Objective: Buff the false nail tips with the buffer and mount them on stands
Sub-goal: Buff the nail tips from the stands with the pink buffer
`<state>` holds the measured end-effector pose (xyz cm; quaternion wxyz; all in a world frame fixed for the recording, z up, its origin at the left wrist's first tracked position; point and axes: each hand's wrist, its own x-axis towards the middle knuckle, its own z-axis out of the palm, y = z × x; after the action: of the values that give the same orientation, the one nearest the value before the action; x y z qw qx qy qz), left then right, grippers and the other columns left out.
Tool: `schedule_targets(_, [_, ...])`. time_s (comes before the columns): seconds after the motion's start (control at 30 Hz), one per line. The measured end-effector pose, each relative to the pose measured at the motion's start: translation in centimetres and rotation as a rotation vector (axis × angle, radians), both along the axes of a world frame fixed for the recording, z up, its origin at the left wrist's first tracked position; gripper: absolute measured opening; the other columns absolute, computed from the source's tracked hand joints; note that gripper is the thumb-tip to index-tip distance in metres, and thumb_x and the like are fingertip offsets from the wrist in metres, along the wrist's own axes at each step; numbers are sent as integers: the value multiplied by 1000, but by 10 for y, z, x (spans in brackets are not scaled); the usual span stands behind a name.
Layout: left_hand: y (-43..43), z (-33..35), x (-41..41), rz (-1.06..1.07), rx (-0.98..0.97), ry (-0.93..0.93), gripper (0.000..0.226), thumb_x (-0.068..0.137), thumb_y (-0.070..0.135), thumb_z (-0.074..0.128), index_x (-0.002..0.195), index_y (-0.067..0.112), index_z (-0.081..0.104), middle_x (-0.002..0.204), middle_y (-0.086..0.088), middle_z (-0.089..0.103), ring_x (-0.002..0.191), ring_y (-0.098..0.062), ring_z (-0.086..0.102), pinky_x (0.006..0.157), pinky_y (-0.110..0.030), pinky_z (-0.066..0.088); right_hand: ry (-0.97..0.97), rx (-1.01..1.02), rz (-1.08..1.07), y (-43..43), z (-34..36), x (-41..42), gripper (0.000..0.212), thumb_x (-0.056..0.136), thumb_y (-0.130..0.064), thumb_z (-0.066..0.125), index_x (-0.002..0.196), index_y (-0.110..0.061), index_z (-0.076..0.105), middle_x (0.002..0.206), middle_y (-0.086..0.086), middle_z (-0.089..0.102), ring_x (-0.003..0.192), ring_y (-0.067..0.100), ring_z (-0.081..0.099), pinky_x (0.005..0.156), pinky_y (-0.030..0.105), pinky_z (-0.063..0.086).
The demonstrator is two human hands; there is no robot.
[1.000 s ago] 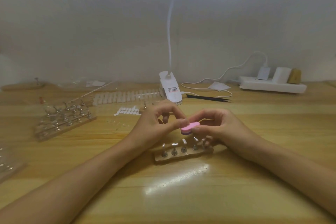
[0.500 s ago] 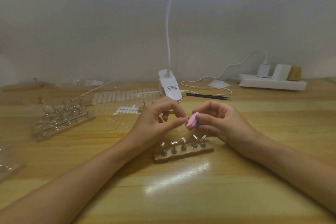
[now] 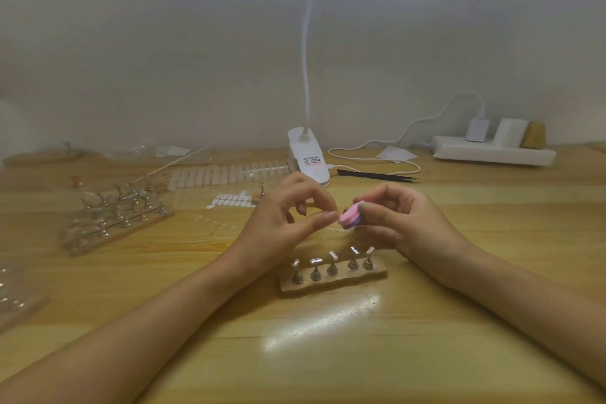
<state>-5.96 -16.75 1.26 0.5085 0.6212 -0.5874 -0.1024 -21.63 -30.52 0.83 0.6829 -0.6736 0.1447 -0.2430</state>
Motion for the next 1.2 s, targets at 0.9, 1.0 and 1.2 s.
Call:
schedule_targets(0.9, [0, -1, 0, 27, -2, 78, 5, 87, 21, 72, 83, 21, 68, 92, 2, 64, 84, -23, 56, 69, -26, 45, -26, 47, -27, -1, 0, -1, 24, 77, -18, 75, 95, -6, 66, 96, 18, 76, 87, 30, 75, 68, 27, 60])
schedule_targets(1.0, [0, -1, -1, 39, -5, 47, 8, 87, 17, 72, 81, 21, 67, 93, 3, 64, 83, -19, 57, 73, -28, 48, 34, -55, 47, 1, -1, -1, 16, 79, -19, 77, 92, -12, 70, 98, 16, 76, 88, 30, 75, 64, 25, 59])
schedule_targets(1.2, [2, 3, -3, 3, -11, 15, 5, 88, 11, 71, 84, 13, 68, 95, -2, 63, 80, -3, 56, 73, -14, 46, 37, -65, 29, 2, 0, -2, 20, 79, -18, 77, 95, -9, 68, 97, 15, 76, 89, 33, 75, 66, 27, 60])
